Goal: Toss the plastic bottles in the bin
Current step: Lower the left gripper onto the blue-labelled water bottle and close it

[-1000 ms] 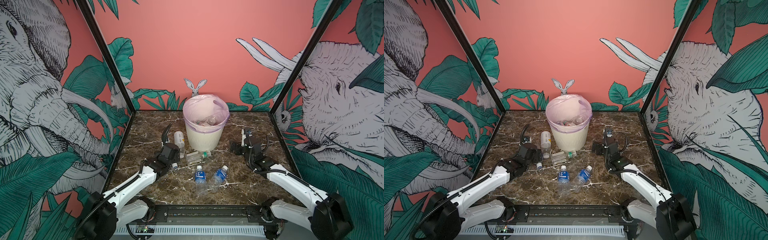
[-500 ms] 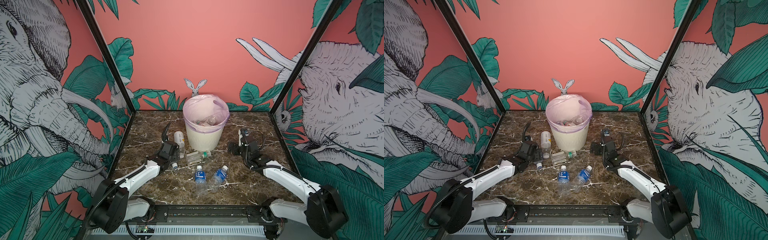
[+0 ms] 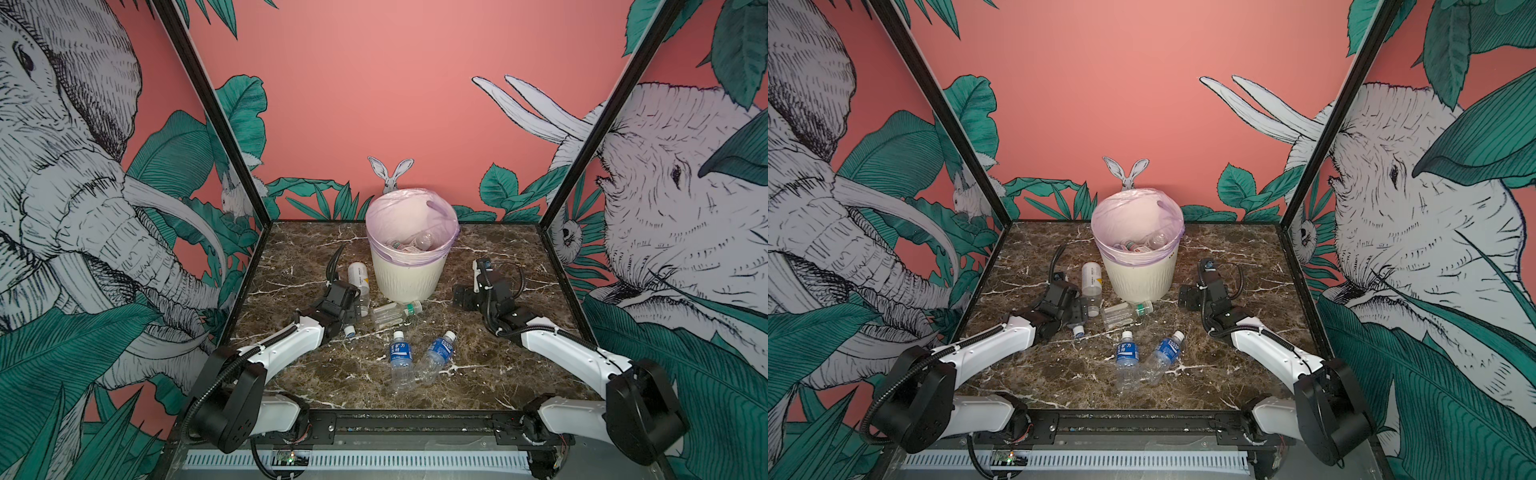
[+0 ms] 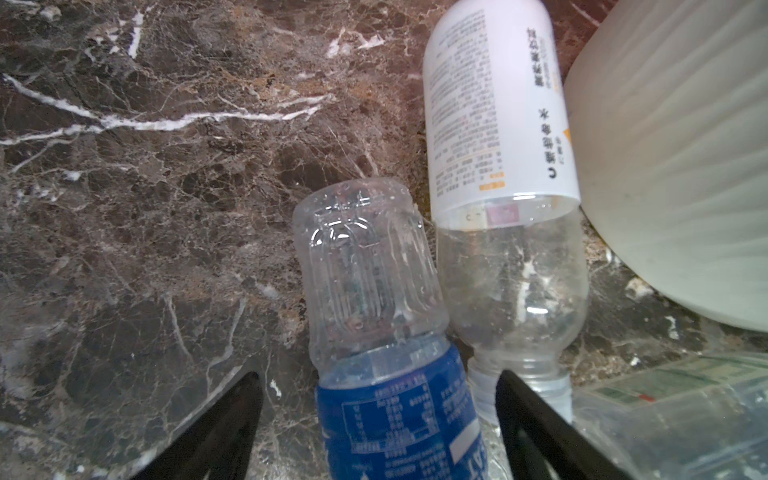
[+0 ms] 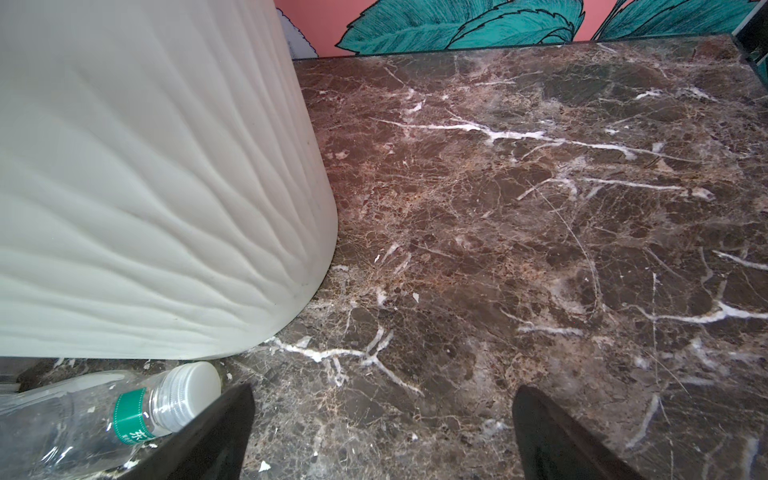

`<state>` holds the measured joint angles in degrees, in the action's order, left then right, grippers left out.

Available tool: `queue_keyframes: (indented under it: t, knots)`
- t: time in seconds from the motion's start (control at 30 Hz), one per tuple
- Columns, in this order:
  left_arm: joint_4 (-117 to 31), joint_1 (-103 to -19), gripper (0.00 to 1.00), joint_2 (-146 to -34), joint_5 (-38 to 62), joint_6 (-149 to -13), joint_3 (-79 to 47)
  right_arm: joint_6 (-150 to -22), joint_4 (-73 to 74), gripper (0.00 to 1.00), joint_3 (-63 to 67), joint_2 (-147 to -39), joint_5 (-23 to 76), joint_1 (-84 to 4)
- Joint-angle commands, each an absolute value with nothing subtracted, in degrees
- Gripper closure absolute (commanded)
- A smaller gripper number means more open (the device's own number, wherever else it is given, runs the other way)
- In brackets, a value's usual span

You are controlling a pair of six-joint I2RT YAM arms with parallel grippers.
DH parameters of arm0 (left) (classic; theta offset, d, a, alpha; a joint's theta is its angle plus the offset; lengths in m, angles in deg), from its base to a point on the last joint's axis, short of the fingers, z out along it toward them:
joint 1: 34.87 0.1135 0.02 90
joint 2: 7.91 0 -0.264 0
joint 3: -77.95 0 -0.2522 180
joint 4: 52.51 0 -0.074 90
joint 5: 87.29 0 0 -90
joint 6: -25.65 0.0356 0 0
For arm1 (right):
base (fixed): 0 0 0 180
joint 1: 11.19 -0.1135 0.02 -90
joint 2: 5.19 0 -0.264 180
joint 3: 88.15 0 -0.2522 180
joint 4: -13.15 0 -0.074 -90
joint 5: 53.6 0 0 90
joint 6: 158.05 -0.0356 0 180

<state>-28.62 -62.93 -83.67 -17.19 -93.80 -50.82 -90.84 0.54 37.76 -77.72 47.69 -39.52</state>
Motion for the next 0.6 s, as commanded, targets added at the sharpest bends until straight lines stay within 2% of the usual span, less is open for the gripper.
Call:
queue_keyframes:
  t: [0.0, 0.57]
  knots:
    - [-29.22, -61.95, 0.11, -84.17, -16.82, -94.98, -50.17, -91.52, 2.64, 0.01, 36.17, -78.50, 47.30, -39.23]
    - [-31.28, -56.61, 0.15, -89.69, -9.09, -95.26, -50.28, -91.61, 2.41, 0.01, 35.56, -80.21, 47.13, -39.27]
